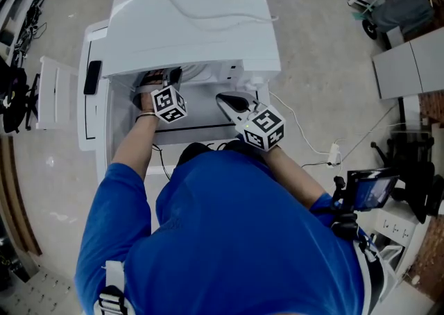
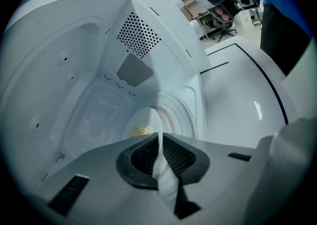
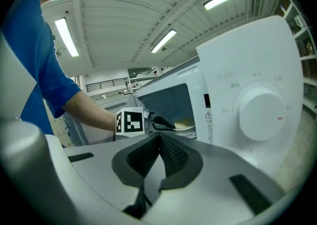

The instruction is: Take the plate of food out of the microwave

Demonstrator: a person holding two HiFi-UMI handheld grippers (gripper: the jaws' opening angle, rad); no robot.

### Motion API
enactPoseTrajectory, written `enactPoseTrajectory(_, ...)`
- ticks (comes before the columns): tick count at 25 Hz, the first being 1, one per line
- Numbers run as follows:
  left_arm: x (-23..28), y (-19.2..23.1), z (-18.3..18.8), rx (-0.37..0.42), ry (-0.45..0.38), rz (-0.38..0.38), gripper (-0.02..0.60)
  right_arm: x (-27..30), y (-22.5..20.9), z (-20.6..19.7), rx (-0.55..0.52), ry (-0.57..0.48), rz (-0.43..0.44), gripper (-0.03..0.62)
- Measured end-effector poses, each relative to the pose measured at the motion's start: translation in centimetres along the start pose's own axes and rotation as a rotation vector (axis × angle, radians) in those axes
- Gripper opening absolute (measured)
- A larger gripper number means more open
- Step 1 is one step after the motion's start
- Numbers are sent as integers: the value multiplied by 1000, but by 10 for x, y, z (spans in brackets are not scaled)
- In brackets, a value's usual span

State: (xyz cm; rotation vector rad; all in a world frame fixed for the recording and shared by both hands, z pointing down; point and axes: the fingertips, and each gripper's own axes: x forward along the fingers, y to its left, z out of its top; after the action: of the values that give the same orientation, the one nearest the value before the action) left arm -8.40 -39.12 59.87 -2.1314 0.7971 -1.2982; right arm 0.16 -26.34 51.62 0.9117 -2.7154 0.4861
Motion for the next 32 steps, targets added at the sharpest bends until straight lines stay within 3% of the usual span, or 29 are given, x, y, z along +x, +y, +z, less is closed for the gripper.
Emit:
enactPoseTrajectory(12,-18,-4,7,-45,-31,17,37,-1,0,-6,17,7,12,2)
enactPoseTrajectory(32,-45,-41,13,-53,-29,-16,37,-5,11,-13,28,7,41,2)
